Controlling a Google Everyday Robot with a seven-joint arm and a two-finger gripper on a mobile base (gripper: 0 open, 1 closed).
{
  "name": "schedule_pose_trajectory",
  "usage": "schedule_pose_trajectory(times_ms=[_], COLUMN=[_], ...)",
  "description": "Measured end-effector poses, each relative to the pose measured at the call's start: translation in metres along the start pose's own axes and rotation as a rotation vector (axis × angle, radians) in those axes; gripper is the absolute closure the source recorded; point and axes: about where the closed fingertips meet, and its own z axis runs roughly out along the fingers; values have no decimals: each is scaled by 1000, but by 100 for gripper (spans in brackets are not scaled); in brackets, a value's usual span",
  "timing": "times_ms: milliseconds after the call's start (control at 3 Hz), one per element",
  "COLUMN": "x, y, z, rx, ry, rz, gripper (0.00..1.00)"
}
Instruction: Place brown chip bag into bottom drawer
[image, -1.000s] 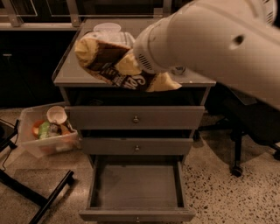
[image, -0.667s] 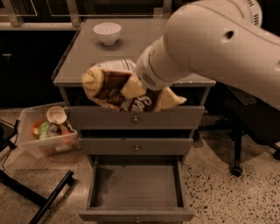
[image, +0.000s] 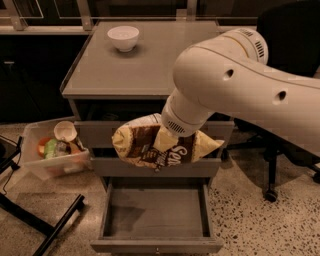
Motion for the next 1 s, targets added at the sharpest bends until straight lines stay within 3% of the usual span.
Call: schedule_pose_trajectory(times_ms=[333,667,1000], x=[-1,-4,-7], y=[0,1,26], z=[1,18,81], rx=[0,-33,-126], ry=[-1,3,8], rz=[0,6,30], gripper=[100,100,100])
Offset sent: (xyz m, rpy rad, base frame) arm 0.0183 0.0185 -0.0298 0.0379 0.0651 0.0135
